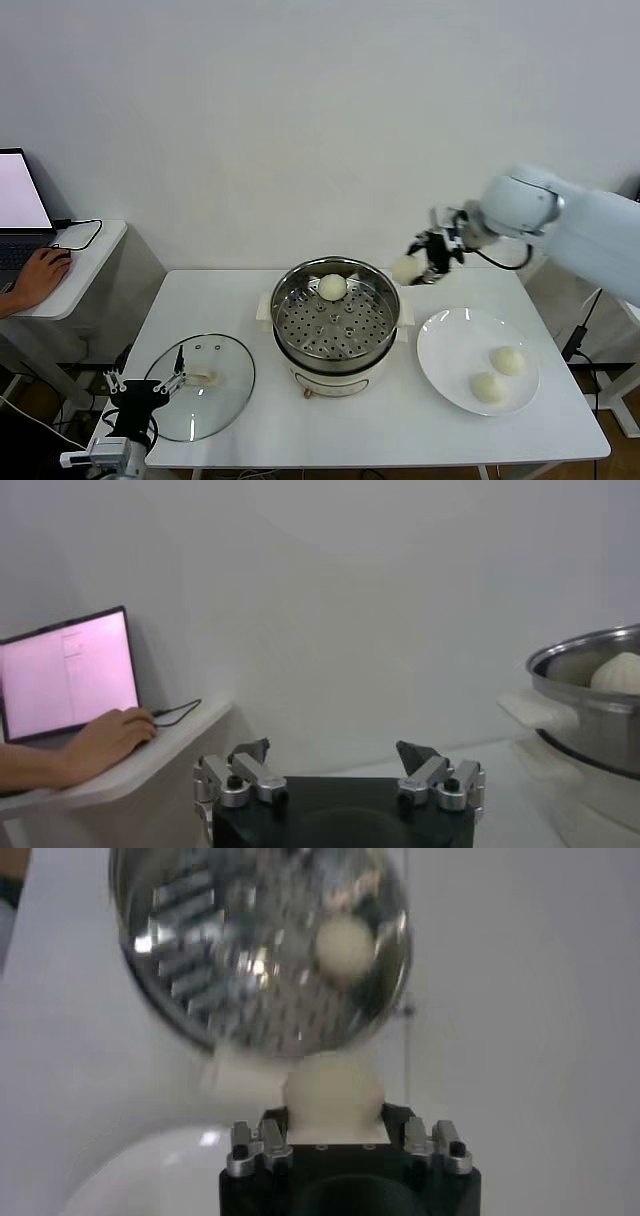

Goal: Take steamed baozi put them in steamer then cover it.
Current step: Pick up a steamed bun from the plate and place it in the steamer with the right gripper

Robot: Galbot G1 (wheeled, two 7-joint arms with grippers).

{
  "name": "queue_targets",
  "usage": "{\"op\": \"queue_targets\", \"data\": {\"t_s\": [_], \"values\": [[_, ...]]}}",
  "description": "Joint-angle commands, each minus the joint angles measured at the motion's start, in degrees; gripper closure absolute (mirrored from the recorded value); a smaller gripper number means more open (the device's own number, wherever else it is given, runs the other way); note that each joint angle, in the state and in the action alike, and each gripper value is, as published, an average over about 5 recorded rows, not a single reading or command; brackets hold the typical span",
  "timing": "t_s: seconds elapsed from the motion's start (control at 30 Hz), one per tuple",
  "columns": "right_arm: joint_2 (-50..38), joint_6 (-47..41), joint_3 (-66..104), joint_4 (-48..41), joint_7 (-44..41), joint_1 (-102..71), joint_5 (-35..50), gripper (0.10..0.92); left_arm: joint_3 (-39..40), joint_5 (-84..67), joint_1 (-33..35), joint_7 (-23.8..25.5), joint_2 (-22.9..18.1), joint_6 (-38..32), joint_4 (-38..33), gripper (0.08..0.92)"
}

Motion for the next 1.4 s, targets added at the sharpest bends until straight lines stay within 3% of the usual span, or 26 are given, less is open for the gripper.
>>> {"op": "queue_targets", "data": {"t_s": [0.03,0.57,1.03,1.23,1.4], "values": [[16.88,-7.53,-3.72,-4.0,6.25,-0.41,9.2,0.431,-0.22,0.01,-0.21,0.0,0.09,-0.01,0.06,0.177],[29.73,-10.96,-1.46,-17.54,10.39,-13.15,6.32,0.431,-0.55,0.01,-1.0,0.07,-0.5,-0.02,0.5,0.177],[31.0,-11.61,-0.83,-19.18,11.67,-15.17,5.27,0.429,-0.49,-0.33,-1.18,0.06,-0.38,-0.21,0.69,0.177],[24.75,-11.59,-0.52,-13.74,8.04,-9.04,5.42,0.298,-0.62,-0.43,-1.2,0.05,-0.28,-0.16,0.68,0.177],[13.88,-9.58,-2.3,-4.82,0.26,0.78,6.06,0.21,-0.74,-0.57,-1.1,0.03,-0.23,-0.24,1.05,0.177]]}}
